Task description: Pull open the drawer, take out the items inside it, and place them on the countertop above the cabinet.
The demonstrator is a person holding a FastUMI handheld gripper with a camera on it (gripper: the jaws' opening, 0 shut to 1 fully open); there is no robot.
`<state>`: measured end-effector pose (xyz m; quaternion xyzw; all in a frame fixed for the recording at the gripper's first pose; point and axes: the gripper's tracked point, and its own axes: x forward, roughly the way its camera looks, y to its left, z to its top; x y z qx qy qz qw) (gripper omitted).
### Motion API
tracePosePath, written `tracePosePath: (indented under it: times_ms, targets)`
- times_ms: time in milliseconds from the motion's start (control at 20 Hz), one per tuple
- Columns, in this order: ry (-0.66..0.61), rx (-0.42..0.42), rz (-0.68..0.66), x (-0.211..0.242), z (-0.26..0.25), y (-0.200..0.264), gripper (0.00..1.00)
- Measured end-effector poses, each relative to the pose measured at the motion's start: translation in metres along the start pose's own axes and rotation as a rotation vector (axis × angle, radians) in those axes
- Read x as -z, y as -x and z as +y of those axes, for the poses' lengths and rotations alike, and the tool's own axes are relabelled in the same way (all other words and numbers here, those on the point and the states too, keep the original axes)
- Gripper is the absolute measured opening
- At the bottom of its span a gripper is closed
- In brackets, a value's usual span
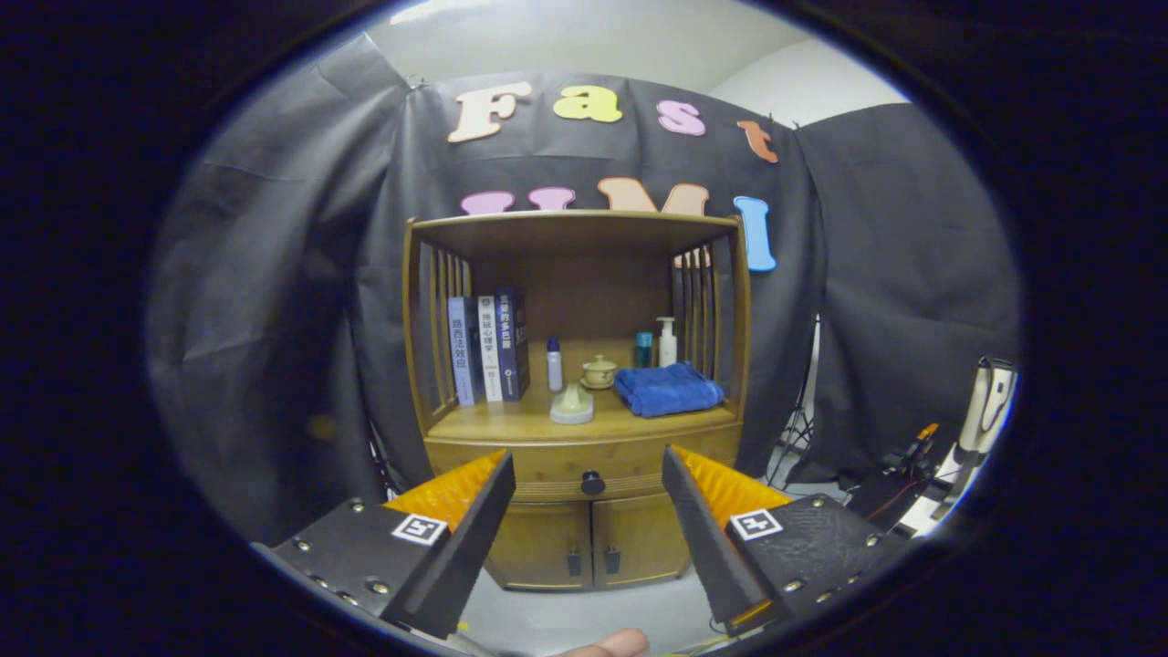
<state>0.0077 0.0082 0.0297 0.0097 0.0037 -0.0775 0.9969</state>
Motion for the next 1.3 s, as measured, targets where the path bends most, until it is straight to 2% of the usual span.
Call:
tracePosePath:
  times_ms: [150,300,400,500,800,1000,1150,1300]
  targets:
    - [-0.006,0.002,-0.022,-0.012,-0.009,-0.006,0.97]
    - [0.048,-0.001,-0.061,-0.021,-0.017,-0.014,0.97]
    - [0.027,0.008,-0.067,-0.026,-0.022,-0.022,0.97]
    - [-0.004,-0.02,-0.093,-0.033,-0.017,-0.031,0.97]
    - [0.016,-0.055,-0.14,-0.046,-0.023,-0.055,0.97]
    - [-0.028,-0.126,-0.203,-0.06,-0.023,-0.057,0.97]
    - [-0.003,-0.079,-0.242,-0.064,-0.041,-0.052,0.97]
    - [-0.042,-0.066,-0.238,-0.061,-0.045,-0.047,0.97]
